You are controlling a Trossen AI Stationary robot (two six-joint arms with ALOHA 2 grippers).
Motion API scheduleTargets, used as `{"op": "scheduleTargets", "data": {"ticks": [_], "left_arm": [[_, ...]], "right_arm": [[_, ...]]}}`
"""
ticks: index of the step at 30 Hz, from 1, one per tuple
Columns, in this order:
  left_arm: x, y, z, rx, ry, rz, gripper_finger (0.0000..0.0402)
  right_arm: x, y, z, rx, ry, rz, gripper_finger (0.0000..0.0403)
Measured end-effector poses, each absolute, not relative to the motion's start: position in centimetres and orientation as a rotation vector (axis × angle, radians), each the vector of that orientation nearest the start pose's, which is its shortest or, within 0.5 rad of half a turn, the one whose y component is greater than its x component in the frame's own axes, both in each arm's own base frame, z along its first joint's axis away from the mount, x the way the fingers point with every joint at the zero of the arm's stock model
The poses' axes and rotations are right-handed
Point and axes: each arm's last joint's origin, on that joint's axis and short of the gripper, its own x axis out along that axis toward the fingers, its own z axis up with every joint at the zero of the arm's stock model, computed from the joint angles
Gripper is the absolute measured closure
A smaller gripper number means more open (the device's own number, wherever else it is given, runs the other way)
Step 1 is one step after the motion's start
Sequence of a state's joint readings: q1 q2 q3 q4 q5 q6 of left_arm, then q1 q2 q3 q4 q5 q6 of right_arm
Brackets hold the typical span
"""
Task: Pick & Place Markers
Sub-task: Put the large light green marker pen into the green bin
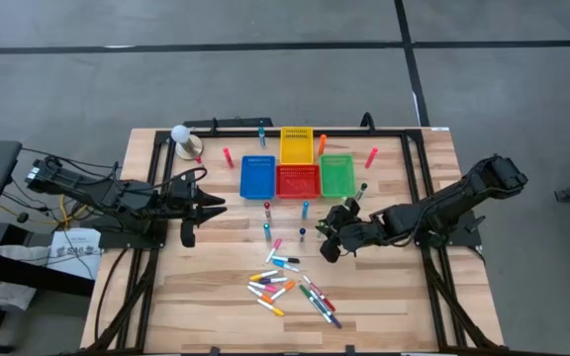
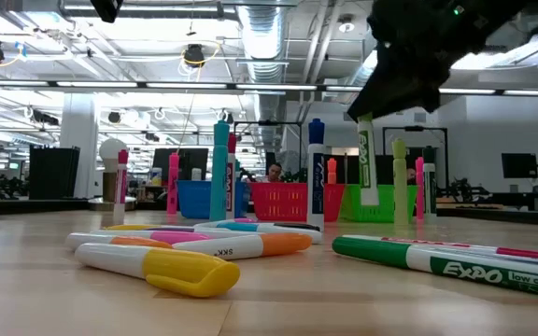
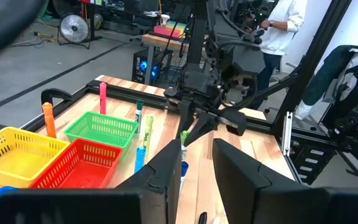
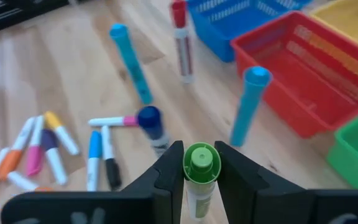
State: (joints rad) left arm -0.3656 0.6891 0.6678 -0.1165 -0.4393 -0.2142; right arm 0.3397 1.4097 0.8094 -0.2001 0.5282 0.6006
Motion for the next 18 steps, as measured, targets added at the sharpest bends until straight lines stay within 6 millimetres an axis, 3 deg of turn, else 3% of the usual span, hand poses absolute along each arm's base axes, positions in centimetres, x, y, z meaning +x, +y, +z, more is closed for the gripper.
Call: {"op": "scheduleTargets", "data": {"ticks": [18], "left_arm": [[15.0, -4.4, 31.3, -0.158, 0.123, 0.087, 0.031]], "right_arm": [[27.8, 7.9, 26.6, 0.138, 0.74, -0.336, 0.0331]]}}
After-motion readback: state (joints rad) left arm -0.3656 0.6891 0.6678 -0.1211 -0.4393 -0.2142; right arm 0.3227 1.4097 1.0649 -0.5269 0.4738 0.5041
